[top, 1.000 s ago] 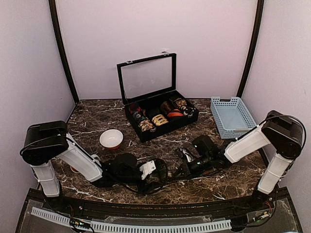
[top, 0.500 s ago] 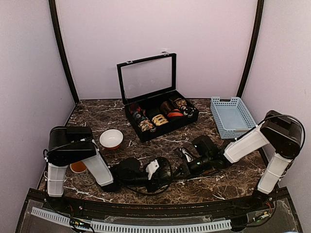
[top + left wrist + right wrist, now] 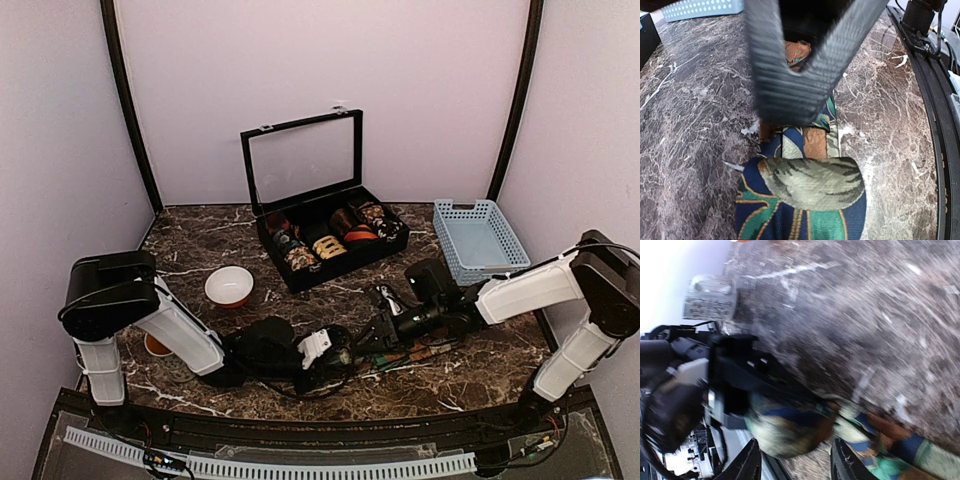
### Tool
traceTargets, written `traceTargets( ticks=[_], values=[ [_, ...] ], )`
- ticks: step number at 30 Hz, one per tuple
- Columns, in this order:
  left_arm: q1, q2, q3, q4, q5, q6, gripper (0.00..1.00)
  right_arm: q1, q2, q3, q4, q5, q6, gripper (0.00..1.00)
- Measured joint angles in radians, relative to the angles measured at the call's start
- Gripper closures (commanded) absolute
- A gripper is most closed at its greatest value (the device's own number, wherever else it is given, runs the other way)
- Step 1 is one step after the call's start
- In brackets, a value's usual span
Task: Roll the ties
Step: Roll the tie at the center of the board.
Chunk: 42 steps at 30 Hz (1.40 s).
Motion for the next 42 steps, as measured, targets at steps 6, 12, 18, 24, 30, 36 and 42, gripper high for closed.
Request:
traceTargets(
  ticks=[6, 12, 18, 24, 30, 36, 42],
  values=[
    [-0.001, -0.013, 0.048, -0.105, -0.013, 0.030, 0.80, 0.039, 0.042, 0.070, 0.000, -0.026, 0.011, 0.53],
    [-0.004, -0.015, 0.058, -0.130, -0.025, 0.037, 0.80, 0.065, 0.105, 0.085, 0.001, -0.024, 0.015, 0.59],
    [-0.005, -0.018, 0.063, -0.145, -0.028, 0.042, 0.80, 0.066, 0.105, 0.084, -0.008, -0.012, 0.010, 0.49],
    [-0.005, -0.018, 0.068, -0.152, -0.029, 0.044, 0.80, 0.069, 0.071, 0.058, -0.052, 0.004, 0.006, 0.40],
    [-0.005, -0.018, 0.069, -0.154, -0.029, 0.045, 0.80, 0.069, 0.066, 0.056, -0.061, 0.010, 0.034, 0.51],
    [-0.005, -0.018, 0.069, -0.154, -0.028, 0.045, 0.80, 0.069, 0.068, 0.057, -0.046, 0.010, 0.053, 0.59],
    [-0.005, -0.018, 0.069, -0.156, -0.026, 0.048, 0.80, 0.069, 0.083, 0.057, -0.005, 0.000, 0.088, 0.96]
  ],
)
